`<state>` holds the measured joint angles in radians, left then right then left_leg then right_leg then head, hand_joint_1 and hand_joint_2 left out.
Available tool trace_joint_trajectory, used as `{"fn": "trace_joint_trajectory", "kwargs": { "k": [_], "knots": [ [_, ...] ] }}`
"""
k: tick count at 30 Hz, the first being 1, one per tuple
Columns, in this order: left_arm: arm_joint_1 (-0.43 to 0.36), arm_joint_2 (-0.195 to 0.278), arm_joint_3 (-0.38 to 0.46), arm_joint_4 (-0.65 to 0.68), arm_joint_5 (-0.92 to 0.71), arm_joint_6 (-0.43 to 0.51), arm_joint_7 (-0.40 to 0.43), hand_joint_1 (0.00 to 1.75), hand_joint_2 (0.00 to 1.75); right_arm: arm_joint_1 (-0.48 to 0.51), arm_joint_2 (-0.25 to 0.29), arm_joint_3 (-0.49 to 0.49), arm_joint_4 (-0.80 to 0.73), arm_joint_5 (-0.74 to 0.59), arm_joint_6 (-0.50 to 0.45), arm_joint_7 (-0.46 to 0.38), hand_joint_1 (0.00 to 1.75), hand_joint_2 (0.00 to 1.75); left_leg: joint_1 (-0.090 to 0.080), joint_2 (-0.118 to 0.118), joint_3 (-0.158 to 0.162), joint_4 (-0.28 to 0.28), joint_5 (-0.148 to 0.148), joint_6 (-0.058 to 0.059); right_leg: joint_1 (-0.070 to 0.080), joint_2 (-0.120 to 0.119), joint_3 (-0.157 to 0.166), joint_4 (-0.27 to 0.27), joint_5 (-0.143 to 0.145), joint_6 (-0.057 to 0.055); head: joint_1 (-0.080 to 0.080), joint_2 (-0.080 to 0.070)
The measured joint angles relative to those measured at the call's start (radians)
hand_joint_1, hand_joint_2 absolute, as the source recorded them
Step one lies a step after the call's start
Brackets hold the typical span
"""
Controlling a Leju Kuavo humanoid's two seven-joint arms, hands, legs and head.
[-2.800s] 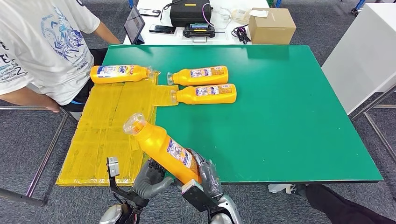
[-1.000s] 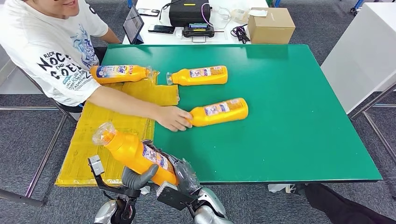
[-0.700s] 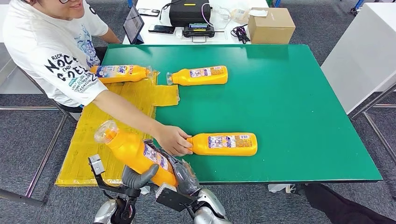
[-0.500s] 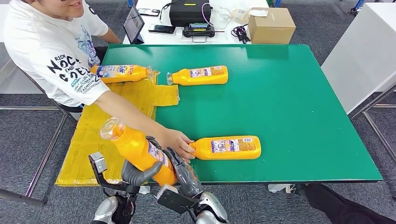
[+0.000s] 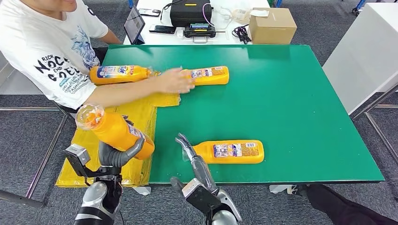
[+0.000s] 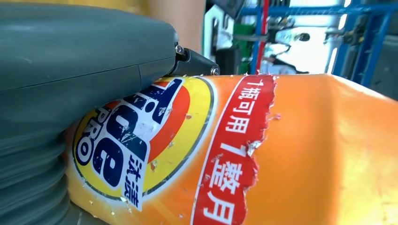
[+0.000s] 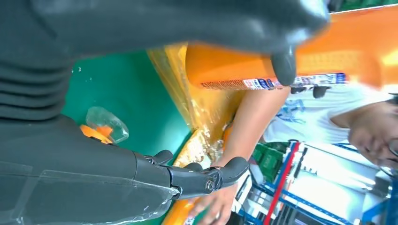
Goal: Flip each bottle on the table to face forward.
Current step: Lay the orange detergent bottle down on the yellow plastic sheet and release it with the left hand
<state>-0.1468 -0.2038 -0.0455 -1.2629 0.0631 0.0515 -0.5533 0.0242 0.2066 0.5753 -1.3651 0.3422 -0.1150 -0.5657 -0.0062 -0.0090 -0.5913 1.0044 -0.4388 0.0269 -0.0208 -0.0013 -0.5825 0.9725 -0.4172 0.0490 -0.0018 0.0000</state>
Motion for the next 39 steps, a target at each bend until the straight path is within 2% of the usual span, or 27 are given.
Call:
{"fn": "trace_joint_trajectory", "kwargs": {
  "k": [1,3,5,7,9,13,17,26,31,39],
  "knots": [
    [-0.003,0.001,0.005,-0.004,-0.017,0.018,-0.008,1.75,1.75,0.004,-0.001,-0.004,-0.009,-0.004,0.003,-0.006,0.0,0.0,0.0,0.0,0.0,0.0,0.0,0.0,0.0,0.0,0.0,0.0,0.0,0.0,0.0,0.0],
    [-0.011,0.005,0.016,-0.014,-0.086,0.084,-0.027,1.75,1.75,0.013,-0.002,-0.013,-0.03,-0.01,0.005,-0.024,0.0,0.87,0.0,0.0,0.0,0.0,0.0,0.0,0.0,0.0,0.0,0.0,0.0,0.0,0.0,0.0],
    [-0.023,0.013,0.023,-0.02,-0.242,0.218,-0.049,1.75,1.75,0.023,-0.003,-0.021,-0.06,-0.018,0.008,-0.05,0.0,1.75,0.0,0.0,0.0,0.0,0.0,0.0,0.0,0.0,0.0,0.0,0.0,0.0,0.0,0.0],
    [-0.036,0.024,0.026,-0.019,-0.443,0.377,-0.062,1.75,1.75,0.033,-0.003,-0.03,-0.098,-0.025,0.007,-0.07,0.0,1.75,0.0,0.0,0.0,0.0,0.0,0.0,0.0,0.0,0.0,0.0,0.0,0.0,0.0,0.0],
    [-0.052,0.037,0.031,-0.006,-0.615,0.489,-0.056,1.75,1.75,0.039,-0.004,-0.038,-0.134,-0.025,-0.004,-0.076,0.0,1.75,0.0,0.0,0.0,0.0,0.0,0.0,0.0,0.0,0.0,0.0,0.0,0.0,0.0,0.0],
    [-0.092,0.07,0.036,0.084,-0.898,0.608,0.002,1.75,1.75,0.041,-0.004,-0.059,-0.174,-0.032,-0.024,-0.07,0.0,1.75,0.0,0.0,0.0,0.0,0.0,0.0,0.0,0.0,0.0,0.0,0.0,0.0,0.0,0.0],
    [-0.131,0.093,0.036,0.205,-1.027,0.632,0.052,1.75,1.75,0.041,-0.004,-0.075,-0.178,-0.035,-0.027,-0.067,0.0,1.75,0.0,0.0,0.0,0.0,0.0,0.0,0.0,0.0,0.0,0.0,0.0,0.0,0.0,0.0],
    [-0.222,0.14,0.057,0.44,-1.162,0.644,0.116,1.75,1.75,0.04,-0.004,-0.082,-0.178,-0.051,-0.002,-0.066,0.0,1.75,0.0,0.0,0.0,0.0,0.0,0.0,0.0,0.0,0.0,0.0,0.0,0.0,0.0,0.0],
    [-0.229,0.155,0.133,0.493,-1.351,0.648,0.126,1.75,1.75,0.04,-0.004,-0.082,-0.175,-0.063,0.012,-0.061,0.0,1.75,0.0,0.0,0.0,0.0,0.0,0.0,0.0,0.0,0.0,0.0,0.0,0.0,0.0,0.0],
    [-0.238,0.173,0.175,0.547,-1.436,0.65,0.148,1.75,1.75,0.038,-0.004,-0.083,-0.165,-0.068,0.025,-0.059,0.0,1.75,0.0,-0.001,0.0,0.0,0.0,0.0,0.0,0.0,0.0,0.0,0.0,0.0,0.0,0.0]
  ]
}}
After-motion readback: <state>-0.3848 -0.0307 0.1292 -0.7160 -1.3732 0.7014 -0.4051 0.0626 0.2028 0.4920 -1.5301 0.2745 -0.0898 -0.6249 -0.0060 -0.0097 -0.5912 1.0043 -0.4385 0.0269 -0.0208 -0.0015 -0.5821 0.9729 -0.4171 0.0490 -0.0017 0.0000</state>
